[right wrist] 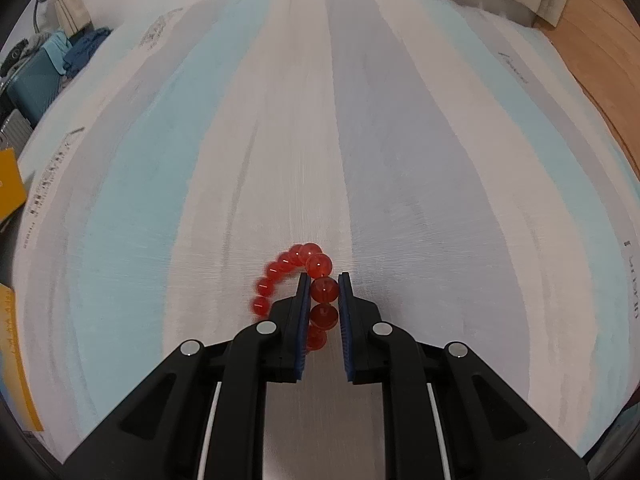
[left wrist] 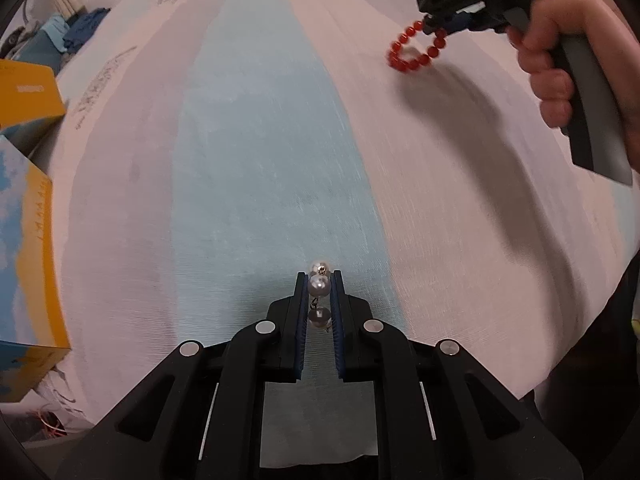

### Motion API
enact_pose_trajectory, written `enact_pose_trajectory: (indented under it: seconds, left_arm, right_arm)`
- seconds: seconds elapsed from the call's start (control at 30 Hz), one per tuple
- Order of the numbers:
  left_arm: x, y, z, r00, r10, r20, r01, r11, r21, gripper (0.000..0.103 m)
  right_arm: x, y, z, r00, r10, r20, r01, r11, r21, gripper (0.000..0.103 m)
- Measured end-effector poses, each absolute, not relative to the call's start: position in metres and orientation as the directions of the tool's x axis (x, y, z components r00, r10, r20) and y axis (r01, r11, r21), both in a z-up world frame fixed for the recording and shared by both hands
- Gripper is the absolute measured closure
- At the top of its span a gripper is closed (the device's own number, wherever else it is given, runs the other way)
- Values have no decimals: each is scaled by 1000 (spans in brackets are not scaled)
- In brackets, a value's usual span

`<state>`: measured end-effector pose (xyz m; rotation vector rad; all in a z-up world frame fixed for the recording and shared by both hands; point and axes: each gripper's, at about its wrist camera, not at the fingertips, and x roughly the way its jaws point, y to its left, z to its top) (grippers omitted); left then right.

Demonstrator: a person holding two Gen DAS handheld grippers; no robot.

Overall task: Organize jewelry
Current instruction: 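Close left tool on pearl earrings while right tool grasps red bead bracelet, then lift and carry pearl earrings and red bracelet over the white box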

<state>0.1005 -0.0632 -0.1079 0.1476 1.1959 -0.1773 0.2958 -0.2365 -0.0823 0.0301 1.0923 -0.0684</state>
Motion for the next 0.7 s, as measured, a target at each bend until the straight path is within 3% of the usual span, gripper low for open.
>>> enact_pose_trajectory:
  seconds: [0.7]
  left_arm:
    - [114, -24, -40, 458, 46, -888, 101, 989, 104, 93]
  right_arm:
    - [229, -226, 2, 530, 3, -848, 53, 998, 36, 90]
